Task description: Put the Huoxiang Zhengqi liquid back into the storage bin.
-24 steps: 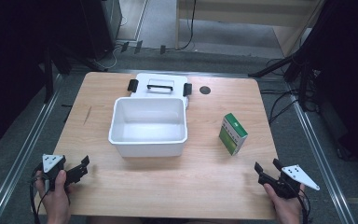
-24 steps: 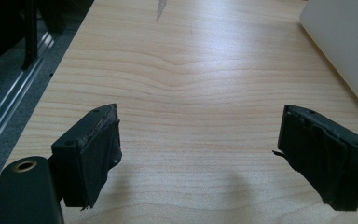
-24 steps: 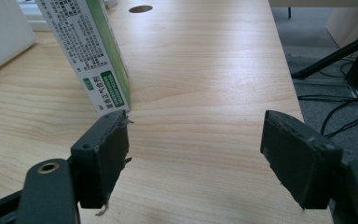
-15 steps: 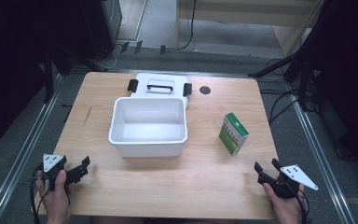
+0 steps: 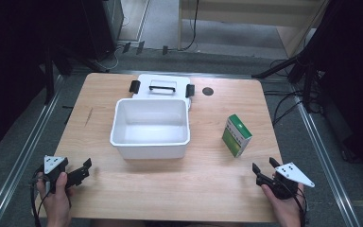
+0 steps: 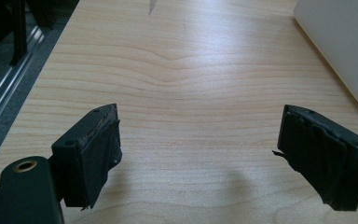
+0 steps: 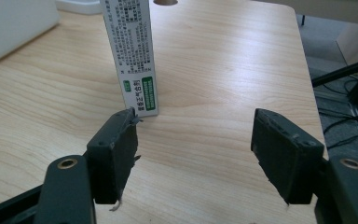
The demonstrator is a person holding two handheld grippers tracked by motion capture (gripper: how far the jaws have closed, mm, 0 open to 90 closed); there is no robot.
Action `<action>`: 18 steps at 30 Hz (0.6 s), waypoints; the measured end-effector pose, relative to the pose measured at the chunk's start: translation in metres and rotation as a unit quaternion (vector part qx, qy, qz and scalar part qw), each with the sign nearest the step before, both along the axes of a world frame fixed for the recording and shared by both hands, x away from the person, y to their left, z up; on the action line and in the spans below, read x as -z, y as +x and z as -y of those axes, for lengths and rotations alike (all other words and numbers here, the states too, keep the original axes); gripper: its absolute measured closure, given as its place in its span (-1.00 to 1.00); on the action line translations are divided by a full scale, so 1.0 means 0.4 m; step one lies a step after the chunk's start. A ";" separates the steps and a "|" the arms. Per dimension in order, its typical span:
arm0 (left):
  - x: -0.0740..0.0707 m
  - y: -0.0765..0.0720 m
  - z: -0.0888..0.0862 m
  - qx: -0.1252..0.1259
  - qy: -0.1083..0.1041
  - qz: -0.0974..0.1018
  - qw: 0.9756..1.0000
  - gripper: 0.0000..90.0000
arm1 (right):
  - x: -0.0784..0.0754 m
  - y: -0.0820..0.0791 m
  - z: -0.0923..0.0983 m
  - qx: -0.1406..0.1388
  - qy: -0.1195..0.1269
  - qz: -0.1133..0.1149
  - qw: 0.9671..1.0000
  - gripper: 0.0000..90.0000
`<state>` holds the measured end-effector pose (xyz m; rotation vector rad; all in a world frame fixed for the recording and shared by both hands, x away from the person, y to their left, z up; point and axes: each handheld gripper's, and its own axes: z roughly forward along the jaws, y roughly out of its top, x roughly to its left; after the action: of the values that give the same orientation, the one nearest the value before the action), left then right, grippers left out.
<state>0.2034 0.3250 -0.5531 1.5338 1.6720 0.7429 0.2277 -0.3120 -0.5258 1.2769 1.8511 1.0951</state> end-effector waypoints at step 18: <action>0.000 0.000 0.000 -0.001 -0.001 -0.002 1.000 -0.68 | -0.056 0.043 -0.020 -0.039 -0.054 -0.109 0.992 -0.33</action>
<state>0.2035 0.3252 -0.5531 1.5336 1.6771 0.7385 0.2448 -0.3039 -0.5036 1.3151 2.1070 0.9115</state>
